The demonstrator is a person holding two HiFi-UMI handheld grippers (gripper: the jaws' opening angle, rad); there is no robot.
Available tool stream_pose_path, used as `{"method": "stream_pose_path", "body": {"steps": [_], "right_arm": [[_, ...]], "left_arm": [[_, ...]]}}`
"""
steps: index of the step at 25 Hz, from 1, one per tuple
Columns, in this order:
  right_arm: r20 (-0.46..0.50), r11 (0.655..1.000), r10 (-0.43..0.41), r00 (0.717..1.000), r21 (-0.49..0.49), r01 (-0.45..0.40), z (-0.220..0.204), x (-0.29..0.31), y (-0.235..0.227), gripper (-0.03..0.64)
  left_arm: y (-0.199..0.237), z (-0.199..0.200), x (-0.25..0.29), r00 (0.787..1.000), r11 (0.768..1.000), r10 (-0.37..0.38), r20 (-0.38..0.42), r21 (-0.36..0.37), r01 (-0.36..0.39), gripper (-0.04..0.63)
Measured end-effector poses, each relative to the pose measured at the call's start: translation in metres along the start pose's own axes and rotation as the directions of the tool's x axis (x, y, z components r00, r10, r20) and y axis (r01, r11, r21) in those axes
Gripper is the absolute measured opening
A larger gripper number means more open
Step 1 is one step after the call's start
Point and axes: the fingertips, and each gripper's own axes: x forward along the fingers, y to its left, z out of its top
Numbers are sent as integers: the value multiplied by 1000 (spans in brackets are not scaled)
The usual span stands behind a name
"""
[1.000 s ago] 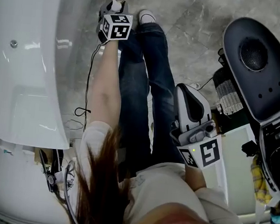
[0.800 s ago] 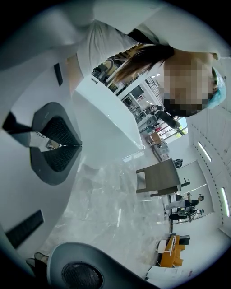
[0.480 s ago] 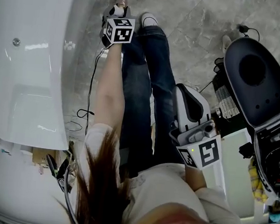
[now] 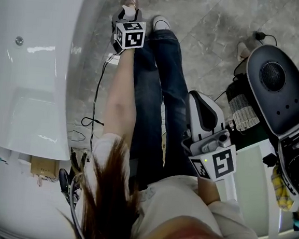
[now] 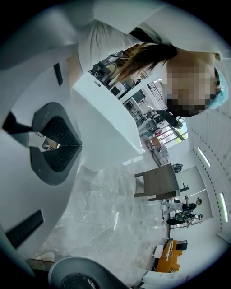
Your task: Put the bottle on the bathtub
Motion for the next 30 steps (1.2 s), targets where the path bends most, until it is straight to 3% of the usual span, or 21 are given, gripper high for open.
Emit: {"method": "stream_pose_path", "body": {"steps": [5, 9, 15, 24, 30], "right_arm": [[7, 1000, 21, 1000, -10, -21, 2, -6, -20, 12], [22, 998, 46, 999, -33, -45, 10, -22, -6, 12], [46, 993, 87, 995, -80, -83, 27, -37, 5, 12], [59, 978, 159, 986, -143, -149, 54, -53, 24, 12], [37, 971, 174, 984, -174, -166, 64, -52, 34, 12]], "left_arm": [[-24, -3, -1, 1000, 1000, -4, 7, 8, 4, 230], [-28, 5, -31, 999, 1000, 0, 52, -24, 1, 230], [-28, 35, -72, 984, 995, 39, 171, -95, -23, 227], [-34, 84, -153, 945, 992, 68, 321, -122, -29, 64], [-28, 109, -202, 907, 977, 89, 413, -215, 3, 15]]}}
